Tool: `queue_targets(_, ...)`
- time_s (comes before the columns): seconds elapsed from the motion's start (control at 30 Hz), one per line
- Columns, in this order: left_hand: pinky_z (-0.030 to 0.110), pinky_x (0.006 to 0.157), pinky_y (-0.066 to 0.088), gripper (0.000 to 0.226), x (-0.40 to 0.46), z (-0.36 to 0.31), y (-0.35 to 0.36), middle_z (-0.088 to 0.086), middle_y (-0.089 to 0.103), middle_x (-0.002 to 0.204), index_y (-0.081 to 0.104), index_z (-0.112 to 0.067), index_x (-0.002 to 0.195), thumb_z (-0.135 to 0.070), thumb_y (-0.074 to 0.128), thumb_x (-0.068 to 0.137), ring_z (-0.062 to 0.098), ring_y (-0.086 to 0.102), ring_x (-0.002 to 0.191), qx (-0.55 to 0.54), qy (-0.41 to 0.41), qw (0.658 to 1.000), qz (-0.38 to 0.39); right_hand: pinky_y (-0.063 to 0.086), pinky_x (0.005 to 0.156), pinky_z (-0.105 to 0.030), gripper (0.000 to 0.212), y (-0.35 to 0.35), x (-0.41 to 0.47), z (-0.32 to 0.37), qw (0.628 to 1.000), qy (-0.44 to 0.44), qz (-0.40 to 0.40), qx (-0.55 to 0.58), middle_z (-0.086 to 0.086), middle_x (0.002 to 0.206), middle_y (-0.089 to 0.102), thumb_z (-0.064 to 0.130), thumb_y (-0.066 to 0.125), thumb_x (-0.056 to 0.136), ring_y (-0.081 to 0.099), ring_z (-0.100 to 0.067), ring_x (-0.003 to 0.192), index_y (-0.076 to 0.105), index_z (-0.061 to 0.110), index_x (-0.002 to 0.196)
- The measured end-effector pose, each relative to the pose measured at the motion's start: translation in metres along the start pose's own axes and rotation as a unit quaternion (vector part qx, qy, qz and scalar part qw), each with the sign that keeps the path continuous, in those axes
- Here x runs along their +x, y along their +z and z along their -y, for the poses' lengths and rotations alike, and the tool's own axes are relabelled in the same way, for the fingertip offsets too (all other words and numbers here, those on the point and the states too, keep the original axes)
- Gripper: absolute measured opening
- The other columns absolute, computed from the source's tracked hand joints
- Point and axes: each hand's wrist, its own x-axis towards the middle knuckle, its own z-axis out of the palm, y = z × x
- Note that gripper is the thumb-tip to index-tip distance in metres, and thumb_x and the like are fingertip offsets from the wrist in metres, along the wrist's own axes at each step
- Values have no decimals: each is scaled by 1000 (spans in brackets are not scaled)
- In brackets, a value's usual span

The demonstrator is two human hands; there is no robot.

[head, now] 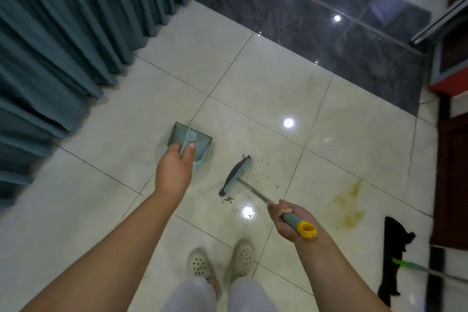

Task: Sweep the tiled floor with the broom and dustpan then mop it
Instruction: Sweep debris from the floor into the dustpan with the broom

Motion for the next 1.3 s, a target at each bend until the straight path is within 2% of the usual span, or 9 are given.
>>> queue_targets(0.07, 36, 67, 47, 35, -1, -5, 9, 9, 62, 80, 55, -6, 86, -38, 47, 96, 27, 57, 73, 0, 1, 1000, 8, 37, 34, -12, 20, -14, 24, 24, 998, 43, -23, -26, -6, 79, 38, 10, 36, 99, 40, -15, 30, 34, 3, 118)
queue_targets(0.17, 31, 58, 41, 32, 0, -11, 25, 5, 58, 73, 53, -9, 85, -39, 46, 96, 25, 54, 69, 12, 6, 1000, 4, 41, 30, -18, 22, -8, 40, 44, 994, 66, -1, -82, -13, 69, 48, 6, 47, 88, 44, -18, 29, 41, 0, 108)
queue_targets(0.37, 30, 57, 37, 29, 13, -23, 54, -1, 54, 68, 52, -12, 84, -39, 46, 95, 21, 51, 64, 32, -7, 999, -22, 37, 28, -14, 33, 87, 74, 66, 987, 101, 72, -97, -13, 51, 48, 18, 41, 100, 42, -14, 24, 50, -10, 85)
queue_targets(0.6, 27, 50, 38, 29, 32, -42, 91, -4, 54, 64, 46, -27, 69, -43, 45, 94, 13, 50, 57, 28, -27, 997, -68, 39, 33, -15, 28, 181, 142, 95, 978, 130, 128, -105, -20, 46, 50, 18, 38, 102, 43, -16, 24, 46, -9, 98)
queue_targets(0.7, 26, 49, 36, 29, 36, -47, 105, -5, 54, 65, 45, -28, 70, -44, 44, 94, 11, 51, 57, 46, -27, 996, -74, 40, 34, -14, 24, 193, 164, 108, 985, 112, 120, -53, -26, 72, 52, 11, 41, 100, 43, -16, 26, 42, -6, 117)
queue_targets(0.83, 27, 50, 40, 28, 38, -55, 121, -3, 56, 67, 46, -27, 73, -45, 44, 94, 14, 52, 58, 57, -23, 996, -61, 43, 34, -16, 33, 166, 170, 138, 991, 96, 95, 17, -21, 99, 54, 7, 47, 97, 44, -10, 47, 42, 1, 128)
queue_targets(0.93, 29, 53, 42, 28, 33, -63, 133, -2, 56, 69, 49, -22, 78, -44, 43, 94, 16, 53, 62, 59, -14, 997, -40, 44, 34, -16, 31, 129, 157, 159, 990, 103, 88, 43, -14, 110, 55, 8, 50, 95, 46, -14, 37, 44, 3, 126)
queue_targets(1.2, 27, 51, 38, 34, 15, -93, 163, 2, 56, 69, 52, -14, 80, -43, 43, 95, 16, 51, 61, 66, 9, 998, -6, 42, 33, -15, 24, 31, 105, 174, 987, 98, 79, 101, -8, 94, 53, 13, 47, 97, 45, -15, 28, 46, -4, 115)
queue_targets(1.3, 25, 49, 35, 33, 8, -104, 170, 1, 55, 68, 51, -12, 80, -39, 43, 96, 12, 49, 59, 71, 23, 997, 8, 40, 28, -16, 25, 8, 87, 171, 987, 102, 77, 100, -18, 69, 55, 17, 43, 100, 44, -16, 25, 49, -8, 103)
